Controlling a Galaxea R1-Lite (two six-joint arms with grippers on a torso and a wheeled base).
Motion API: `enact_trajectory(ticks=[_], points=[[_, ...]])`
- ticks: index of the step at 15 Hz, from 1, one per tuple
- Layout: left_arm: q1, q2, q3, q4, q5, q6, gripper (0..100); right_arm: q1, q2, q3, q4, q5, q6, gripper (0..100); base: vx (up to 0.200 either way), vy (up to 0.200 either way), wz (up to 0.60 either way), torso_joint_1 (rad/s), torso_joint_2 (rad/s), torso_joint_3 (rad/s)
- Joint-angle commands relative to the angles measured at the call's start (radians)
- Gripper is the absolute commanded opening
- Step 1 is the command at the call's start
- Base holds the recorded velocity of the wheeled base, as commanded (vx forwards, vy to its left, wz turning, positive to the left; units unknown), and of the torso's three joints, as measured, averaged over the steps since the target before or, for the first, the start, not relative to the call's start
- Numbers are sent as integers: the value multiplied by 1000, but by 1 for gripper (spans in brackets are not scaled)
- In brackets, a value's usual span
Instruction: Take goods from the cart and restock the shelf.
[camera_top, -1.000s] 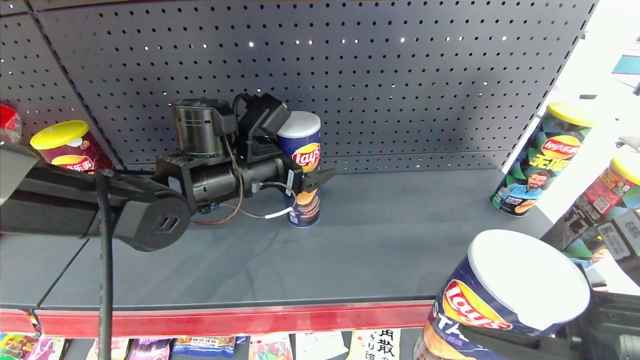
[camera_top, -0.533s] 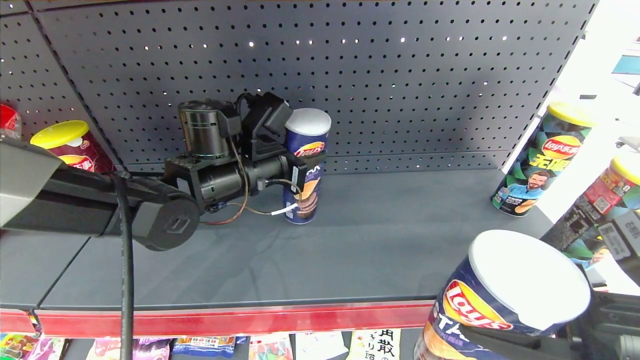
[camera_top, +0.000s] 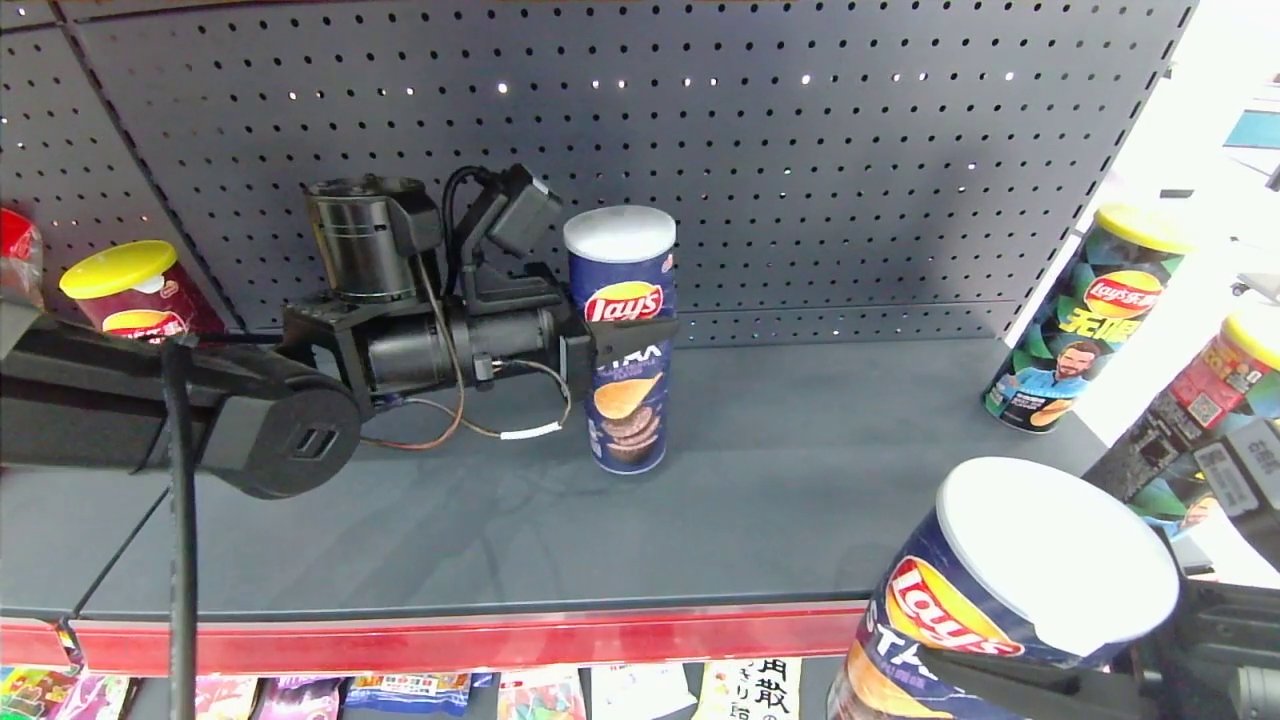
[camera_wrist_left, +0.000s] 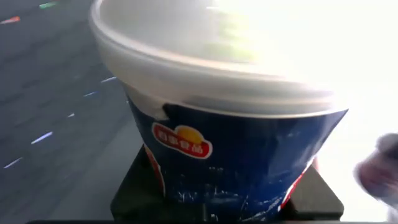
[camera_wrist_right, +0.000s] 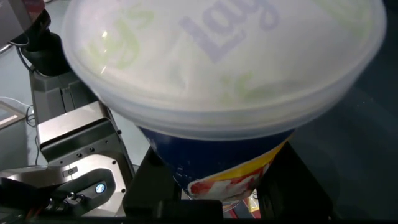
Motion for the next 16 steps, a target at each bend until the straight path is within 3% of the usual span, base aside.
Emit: enact_trajectory(ticks=[1, 2, 4, 11, 16], points=[[2, -48, 42, -1, -69, 19, 0, 0, 2, -3, -1, 0, 0, 0, 0, 0, 0, 0, 0, 0], [2, -59, 94, -3, -108, 70, 0, 0, 3, -6, -1, 0, 0, 0, 0, 0, 0, 0, 0, 0], [1, -71, 179, -29, -126, 99, 0, 0, 2, -6, -1, 0, 0, 0, 0, 0, 0, 0, 0, 0], [-24, -76, 232, -56, -203, 107, 0, 0, 2, -6, -1, 0, 0, 0, 0, 0, 0, 0, 0, 0], [-24, -113, 301, -56, -206, 105, 0, 0, 3, -3, -1, 0, 0, 0, 0, 0, 0, 0, 0, 0]])
